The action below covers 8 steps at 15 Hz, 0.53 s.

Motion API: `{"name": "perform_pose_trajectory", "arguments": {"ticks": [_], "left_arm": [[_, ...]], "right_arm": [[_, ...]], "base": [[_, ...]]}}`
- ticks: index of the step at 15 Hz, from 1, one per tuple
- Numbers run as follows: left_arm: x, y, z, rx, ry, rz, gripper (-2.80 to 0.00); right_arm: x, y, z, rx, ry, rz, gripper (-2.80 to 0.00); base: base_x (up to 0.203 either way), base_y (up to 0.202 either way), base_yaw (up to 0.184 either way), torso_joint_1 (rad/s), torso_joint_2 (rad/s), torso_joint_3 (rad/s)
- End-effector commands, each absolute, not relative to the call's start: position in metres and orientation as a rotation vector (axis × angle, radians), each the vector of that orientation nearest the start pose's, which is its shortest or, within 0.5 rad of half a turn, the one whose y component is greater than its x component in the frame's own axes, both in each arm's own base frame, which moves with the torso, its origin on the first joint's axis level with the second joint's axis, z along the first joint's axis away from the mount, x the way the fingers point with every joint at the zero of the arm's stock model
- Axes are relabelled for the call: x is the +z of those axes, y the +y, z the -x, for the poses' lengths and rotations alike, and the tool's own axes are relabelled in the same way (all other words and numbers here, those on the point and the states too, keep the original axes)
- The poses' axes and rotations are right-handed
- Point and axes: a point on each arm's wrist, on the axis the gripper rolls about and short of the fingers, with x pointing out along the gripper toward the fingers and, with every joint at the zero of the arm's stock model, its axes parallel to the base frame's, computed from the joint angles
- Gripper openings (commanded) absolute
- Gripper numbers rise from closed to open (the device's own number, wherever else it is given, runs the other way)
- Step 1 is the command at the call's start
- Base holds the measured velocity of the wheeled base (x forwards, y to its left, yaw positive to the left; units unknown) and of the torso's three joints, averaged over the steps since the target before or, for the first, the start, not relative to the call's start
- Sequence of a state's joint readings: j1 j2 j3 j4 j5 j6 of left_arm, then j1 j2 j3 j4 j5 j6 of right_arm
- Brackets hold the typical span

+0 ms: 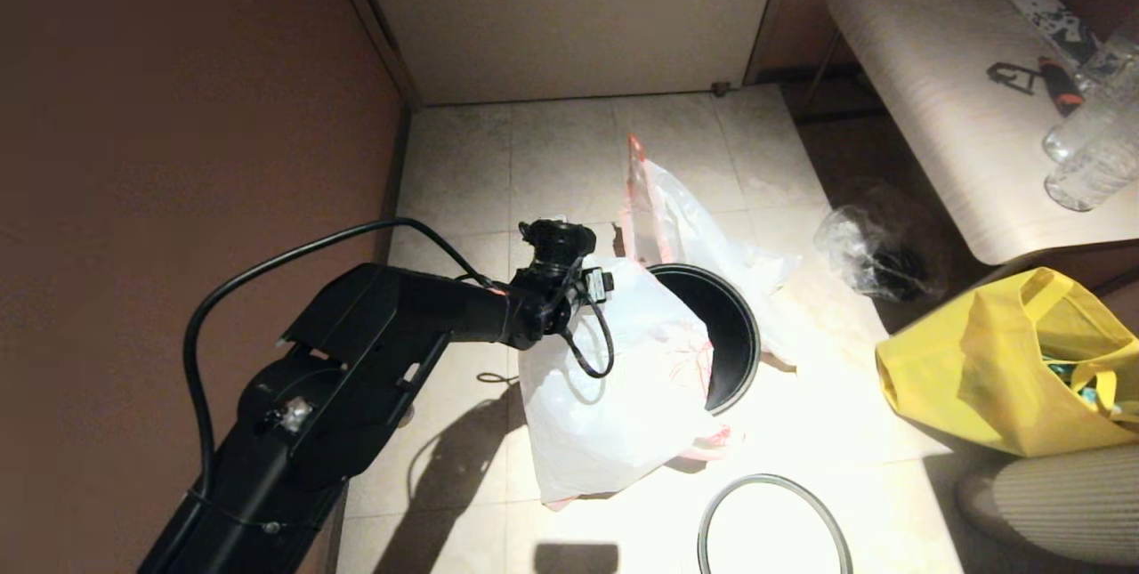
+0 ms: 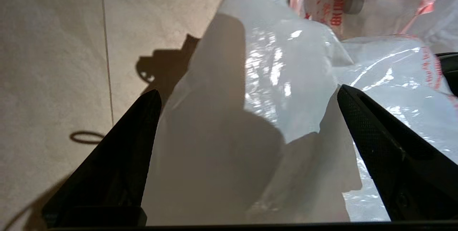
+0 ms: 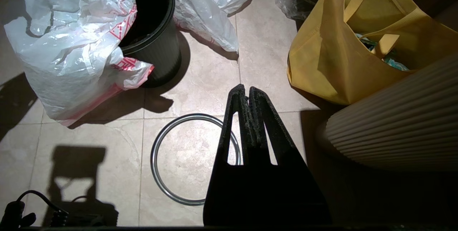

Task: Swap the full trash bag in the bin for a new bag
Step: Put the new garbage bag on the trash can

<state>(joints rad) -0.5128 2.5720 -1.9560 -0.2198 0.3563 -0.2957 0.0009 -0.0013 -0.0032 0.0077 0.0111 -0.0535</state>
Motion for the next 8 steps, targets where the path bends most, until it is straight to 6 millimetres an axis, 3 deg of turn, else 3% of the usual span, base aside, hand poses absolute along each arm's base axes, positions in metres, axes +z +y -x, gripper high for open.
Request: {"name": "perform_pose_trajectory", "arguments": {"ticks": [1, 4, 8], "left_arm": [[0.071, -0.255, -0.469, -0.099, 0.400, 0.117, -2.80], [0.065, -0.255, -0.470, -0.129, 0.417, 0.119, -2.80], [0.078, -0.256, -0.466, -0.127, 0.403, 0.123, -2.80]], "right_arm": [[0.076, 0.000, 0.023, 0.014, 0.003, 0.054, -2.80], [0.076, 0.000, 0.023, 0.013, 0.003, 0.055, -2.80], [0.076, 0.000, 0.023, 0.014, 0.003, 0.054, -2.80]], "base": [[0.000, 0.000, 0.000, 0.000, 0.00, 0.000], [0.000, 0.000, 0.000, 0.000, 0.00, 0.000], [0.000, 0.000, 0.000, 0.000, 0.00, 0.000]]}}
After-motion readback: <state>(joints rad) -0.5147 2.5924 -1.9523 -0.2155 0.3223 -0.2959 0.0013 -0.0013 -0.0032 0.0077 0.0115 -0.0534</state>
